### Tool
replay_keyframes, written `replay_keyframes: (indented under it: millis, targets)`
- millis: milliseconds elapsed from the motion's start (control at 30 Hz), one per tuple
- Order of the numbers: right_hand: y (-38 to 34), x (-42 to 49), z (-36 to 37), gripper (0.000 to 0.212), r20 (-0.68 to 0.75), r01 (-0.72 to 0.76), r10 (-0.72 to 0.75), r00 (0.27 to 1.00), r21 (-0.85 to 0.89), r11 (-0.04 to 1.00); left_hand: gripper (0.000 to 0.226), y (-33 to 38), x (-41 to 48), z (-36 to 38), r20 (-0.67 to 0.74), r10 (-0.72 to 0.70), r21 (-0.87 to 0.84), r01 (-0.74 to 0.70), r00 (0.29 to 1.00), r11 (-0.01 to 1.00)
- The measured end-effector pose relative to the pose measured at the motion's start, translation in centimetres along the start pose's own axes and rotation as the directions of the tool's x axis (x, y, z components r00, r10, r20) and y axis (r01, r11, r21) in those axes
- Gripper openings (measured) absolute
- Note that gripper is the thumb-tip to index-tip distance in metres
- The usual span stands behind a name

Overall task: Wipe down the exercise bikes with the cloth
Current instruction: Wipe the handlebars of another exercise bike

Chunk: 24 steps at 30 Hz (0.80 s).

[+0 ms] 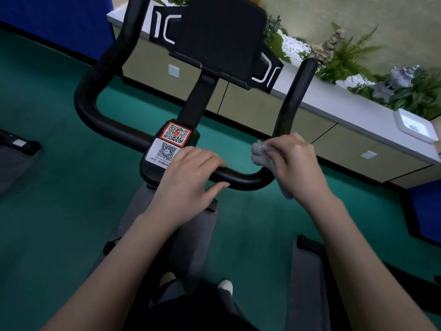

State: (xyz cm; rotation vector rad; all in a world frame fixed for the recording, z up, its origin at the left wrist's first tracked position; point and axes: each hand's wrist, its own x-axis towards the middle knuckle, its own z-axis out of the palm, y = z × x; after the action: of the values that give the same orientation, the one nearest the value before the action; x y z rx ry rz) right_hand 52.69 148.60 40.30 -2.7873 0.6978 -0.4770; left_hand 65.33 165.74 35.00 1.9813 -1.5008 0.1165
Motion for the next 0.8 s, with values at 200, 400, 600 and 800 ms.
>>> replay_keyframes:
  millis: [200, 400, 600, 800]
  targets:
    - [-1.6, -4.6, 3.1, 0.014, -0.346, -0.056, 0.105, 0.932, 0.147, 0.988, 0.029, 0.0, -0.1, 0.0, 0.004, 0.003, 0.012, -0.003, 1.000, 1.000]
    - [-1.9, -6.3, 5.6, 0.014, -0.609, -0.145, 0.281, 0.742, 0.262, 0.954, 0.037, 0.5, 0.1, -0.1, 0.024, 0.025, 0.072, -0.027, 0.999, 0.997]
    - [0.2, -3.6, 5.3, 0.013, -0.639, -0.170, 0.326, 0.697, 0.294, 0.941, 0.046, 2.0, 1.1, 0.9, 0.038, 0.039, 0.136, -0.044, 0.999, 0.990]
    - [-0.4, -6.8, 6.6, 0.014, -0.629, -0.195, 0.443, 0.639, 0.424, 0.884, 0.044, 4.2, 2.3, 3.1, 0.053, 0.014, 0.113, -0.020, 0.998, 0.993]
